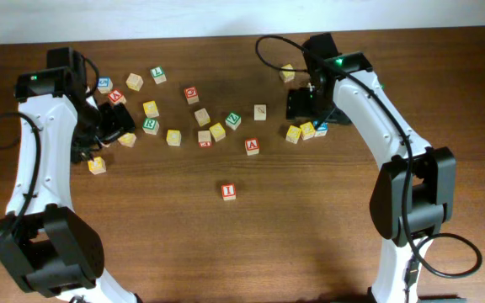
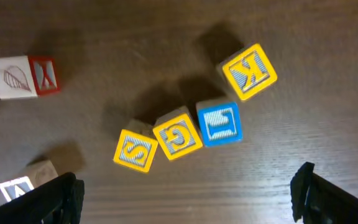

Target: Spell out ICRA

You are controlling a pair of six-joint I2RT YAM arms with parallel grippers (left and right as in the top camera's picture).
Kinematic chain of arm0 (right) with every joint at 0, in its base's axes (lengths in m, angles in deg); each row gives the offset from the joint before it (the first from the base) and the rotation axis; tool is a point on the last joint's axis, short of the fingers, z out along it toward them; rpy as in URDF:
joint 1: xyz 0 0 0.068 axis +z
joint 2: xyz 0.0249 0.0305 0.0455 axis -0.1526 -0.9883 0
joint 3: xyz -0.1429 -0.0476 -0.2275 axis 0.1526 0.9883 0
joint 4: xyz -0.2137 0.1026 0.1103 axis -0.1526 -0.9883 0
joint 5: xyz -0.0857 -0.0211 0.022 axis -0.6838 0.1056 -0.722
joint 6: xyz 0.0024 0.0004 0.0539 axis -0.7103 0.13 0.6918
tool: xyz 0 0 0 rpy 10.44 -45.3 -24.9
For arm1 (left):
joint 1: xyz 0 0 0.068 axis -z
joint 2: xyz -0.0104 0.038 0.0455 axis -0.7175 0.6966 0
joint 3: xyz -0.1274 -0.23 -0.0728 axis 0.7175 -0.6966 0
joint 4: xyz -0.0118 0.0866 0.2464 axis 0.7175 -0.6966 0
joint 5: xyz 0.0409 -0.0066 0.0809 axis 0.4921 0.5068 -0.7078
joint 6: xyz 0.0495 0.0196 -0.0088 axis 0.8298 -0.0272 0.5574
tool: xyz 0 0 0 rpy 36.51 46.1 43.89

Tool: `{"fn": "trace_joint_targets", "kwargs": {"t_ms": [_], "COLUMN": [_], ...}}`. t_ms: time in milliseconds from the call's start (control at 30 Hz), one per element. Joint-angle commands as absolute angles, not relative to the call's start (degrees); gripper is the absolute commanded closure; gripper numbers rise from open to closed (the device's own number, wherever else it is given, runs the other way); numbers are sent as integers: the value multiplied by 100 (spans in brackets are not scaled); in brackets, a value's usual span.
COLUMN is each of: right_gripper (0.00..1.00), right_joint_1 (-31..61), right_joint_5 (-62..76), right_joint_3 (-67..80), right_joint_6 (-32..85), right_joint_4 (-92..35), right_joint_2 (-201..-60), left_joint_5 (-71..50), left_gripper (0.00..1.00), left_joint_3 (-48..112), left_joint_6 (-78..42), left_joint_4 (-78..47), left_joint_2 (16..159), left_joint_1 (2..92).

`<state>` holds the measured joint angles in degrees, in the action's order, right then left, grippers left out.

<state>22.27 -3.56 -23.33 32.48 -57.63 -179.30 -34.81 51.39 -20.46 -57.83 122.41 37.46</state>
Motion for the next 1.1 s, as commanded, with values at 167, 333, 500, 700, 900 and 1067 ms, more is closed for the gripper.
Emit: {"fn": "trace_joint_targets", "kwargs": {"t_ms": [167,333,500,700,900,1067], "right_gripper": [2,1,1,1,2,2], "right_joint_1": [2258,2258,2258,2258,2258,2258], "right_joint_5": [30,-166,-400,-396,-398,-398], "right_joint_3": [-2325,-2325,-2325,-2325,-2325,-2325], "right_joint_6": [3268,3268,3268,3270,3270,3268], "right_joint_4": [-6301,-6120,-5910,-5907,-5905,-5905], "right_joint_2": [-17917,-17917,-17917,-17917,-17917,-17917], "left_joint_5": [-3048,-3927,-3918,-3601,-1582,-3230], "left_gripper": [1,1,1,1,1,1], "left_joint_3": [4927,4899,4849,4851,4851,4851], "left_joint_6": [-2074,-2238,-2312,-2304,-776,-546], "left_joint_4": [-5590,-5258,-4932,-4141,-2808,-2585], "left_joint_2": [12409,12411,12507,12507,12507,12507], "left_joint_1": [4560,4568,4232,4133,4647,5134]}}
